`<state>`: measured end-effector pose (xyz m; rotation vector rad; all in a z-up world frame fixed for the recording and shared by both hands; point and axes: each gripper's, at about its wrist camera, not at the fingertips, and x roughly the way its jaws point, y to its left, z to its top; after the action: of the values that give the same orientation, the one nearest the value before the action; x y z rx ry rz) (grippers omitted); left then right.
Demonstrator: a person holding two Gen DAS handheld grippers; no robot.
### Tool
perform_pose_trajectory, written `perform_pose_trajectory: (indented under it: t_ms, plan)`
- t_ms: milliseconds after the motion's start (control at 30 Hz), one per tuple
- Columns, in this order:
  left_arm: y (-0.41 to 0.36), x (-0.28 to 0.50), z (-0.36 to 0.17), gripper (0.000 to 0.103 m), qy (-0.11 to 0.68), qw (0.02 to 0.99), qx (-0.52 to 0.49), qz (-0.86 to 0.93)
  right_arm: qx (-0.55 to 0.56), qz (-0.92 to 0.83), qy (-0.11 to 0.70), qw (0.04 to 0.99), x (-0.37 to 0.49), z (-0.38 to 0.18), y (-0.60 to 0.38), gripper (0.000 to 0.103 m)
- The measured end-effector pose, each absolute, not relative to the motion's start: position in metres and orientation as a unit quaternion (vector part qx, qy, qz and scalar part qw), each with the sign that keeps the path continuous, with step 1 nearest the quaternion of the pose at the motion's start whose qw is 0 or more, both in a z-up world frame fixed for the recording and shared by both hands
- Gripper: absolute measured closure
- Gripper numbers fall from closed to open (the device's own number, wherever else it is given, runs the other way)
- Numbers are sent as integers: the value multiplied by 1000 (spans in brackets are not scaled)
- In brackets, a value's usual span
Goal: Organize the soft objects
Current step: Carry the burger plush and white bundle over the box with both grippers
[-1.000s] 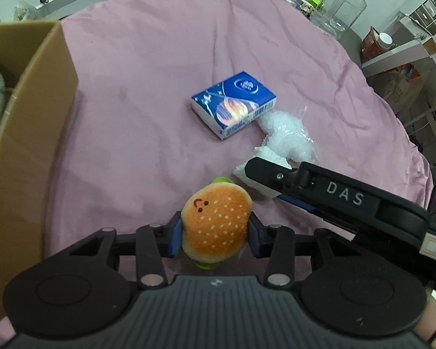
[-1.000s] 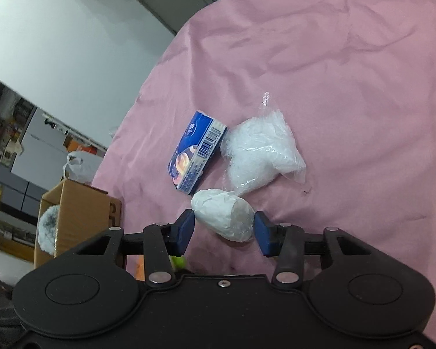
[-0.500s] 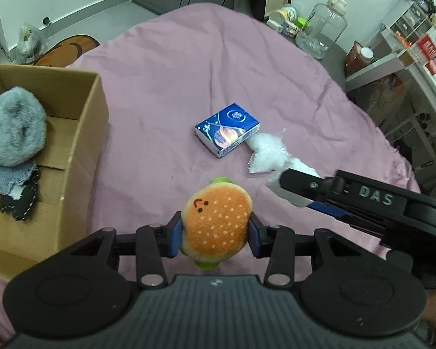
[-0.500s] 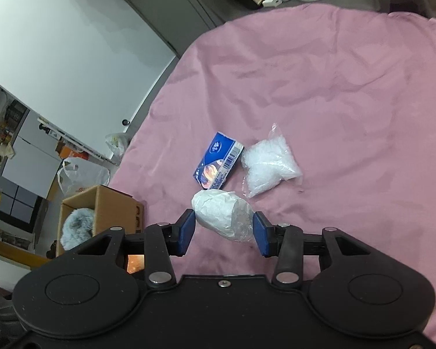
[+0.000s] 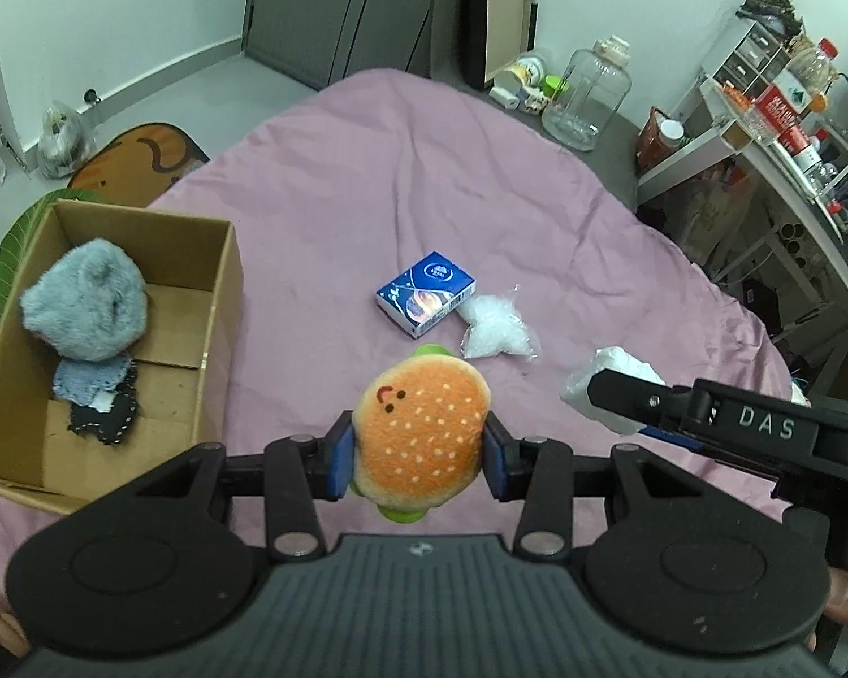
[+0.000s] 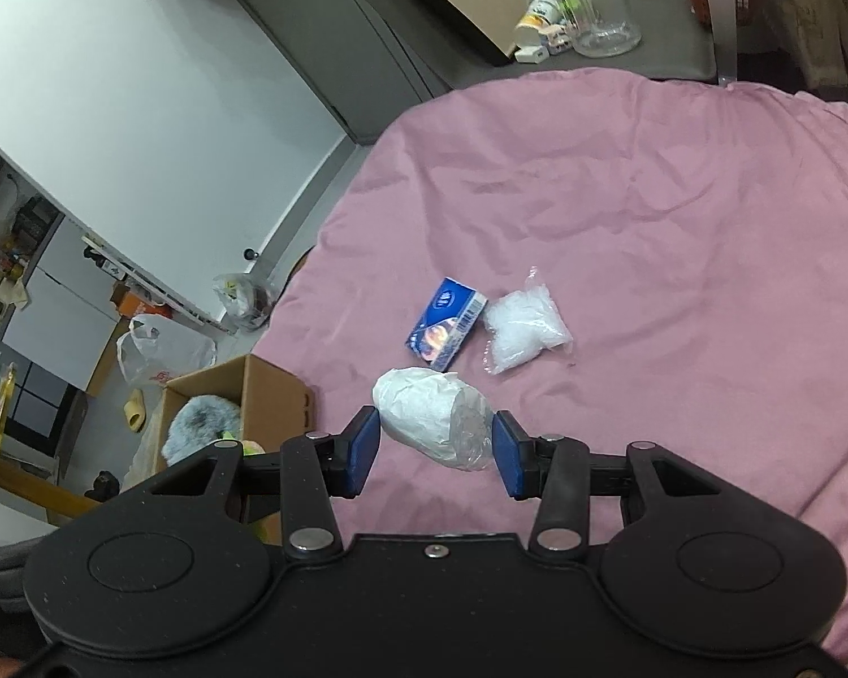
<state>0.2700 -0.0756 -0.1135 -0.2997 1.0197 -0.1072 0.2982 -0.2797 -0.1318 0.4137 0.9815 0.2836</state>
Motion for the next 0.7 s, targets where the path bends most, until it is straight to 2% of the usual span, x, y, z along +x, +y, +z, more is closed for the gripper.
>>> perform_pose_trajectory:
  t_ms: [700]
  plan:
    - [-42,242,-68,59,457,878,-122,-75,181,113,440,872,260,-86,-248,60]
